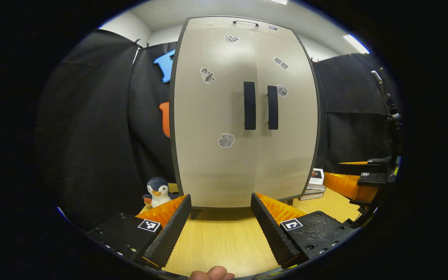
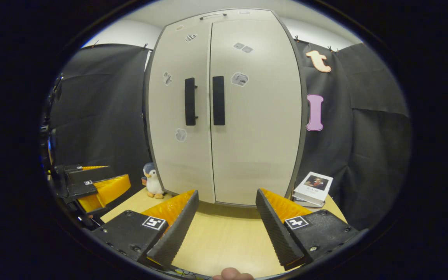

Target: Grab one shoe with the right hand and put it into the shoe cabinet, grab the other shoe with the left hand and put it into the shoe cabinet; then close the right door with the right hand and the left door with the left hand.

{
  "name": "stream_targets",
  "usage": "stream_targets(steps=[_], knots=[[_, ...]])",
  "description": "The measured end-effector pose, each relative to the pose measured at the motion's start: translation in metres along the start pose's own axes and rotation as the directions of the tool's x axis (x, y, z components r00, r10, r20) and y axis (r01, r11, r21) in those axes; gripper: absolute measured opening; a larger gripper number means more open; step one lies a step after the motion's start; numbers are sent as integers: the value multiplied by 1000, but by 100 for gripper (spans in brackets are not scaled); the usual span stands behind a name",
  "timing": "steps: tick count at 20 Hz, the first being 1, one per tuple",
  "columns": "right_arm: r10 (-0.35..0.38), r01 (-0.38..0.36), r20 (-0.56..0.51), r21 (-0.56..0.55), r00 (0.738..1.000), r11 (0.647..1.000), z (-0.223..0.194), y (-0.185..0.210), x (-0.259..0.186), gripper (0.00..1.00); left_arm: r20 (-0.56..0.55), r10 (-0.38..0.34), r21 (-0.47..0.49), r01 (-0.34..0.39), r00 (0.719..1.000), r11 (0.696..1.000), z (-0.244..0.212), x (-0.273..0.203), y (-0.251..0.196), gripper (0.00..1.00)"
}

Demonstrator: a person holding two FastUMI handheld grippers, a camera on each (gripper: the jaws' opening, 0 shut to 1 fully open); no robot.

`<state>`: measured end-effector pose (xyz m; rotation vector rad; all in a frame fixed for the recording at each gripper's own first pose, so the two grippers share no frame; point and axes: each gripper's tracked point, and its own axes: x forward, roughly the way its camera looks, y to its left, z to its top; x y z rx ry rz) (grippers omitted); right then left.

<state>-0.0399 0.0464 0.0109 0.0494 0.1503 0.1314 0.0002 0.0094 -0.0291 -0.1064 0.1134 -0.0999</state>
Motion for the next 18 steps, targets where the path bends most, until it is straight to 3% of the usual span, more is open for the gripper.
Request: stream_targets(steps=[18], knots=[[29, -29, -8, -8, 1000, 1000, 4, 5, 9, 97, 4, 3, 6, -3, 1000, 1000, 4, -2, -1, 97]])
